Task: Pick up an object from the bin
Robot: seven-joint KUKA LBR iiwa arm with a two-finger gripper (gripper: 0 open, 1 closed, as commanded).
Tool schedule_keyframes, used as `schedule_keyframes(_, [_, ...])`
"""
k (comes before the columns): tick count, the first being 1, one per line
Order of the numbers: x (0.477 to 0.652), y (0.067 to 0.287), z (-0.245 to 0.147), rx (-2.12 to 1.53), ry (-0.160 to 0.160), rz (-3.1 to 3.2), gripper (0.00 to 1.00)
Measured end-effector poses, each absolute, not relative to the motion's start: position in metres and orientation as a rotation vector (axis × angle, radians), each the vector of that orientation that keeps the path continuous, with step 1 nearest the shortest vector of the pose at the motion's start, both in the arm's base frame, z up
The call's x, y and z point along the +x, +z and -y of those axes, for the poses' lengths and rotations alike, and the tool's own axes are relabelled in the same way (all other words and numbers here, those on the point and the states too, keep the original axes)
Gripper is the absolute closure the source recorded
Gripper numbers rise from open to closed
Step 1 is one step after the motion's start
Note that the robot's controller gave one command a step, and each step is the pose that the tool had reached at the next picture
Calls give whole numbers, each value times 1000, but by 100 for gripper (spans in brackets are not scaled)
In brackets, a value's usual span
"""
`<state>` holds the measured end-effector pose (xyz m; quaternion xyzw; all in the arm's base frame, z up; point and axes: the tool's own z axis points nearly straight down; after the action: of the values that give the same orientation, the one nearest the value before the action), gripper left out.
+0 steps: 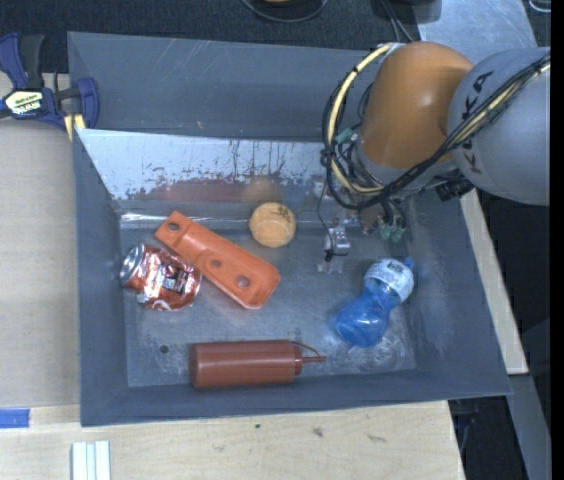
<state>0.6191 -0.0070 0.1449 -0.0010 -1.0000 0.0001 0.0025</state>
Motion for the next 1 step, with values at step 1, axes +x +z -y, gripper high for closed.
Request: schedule_keyframes(1, [621,150,7,-3,0,3145,0])
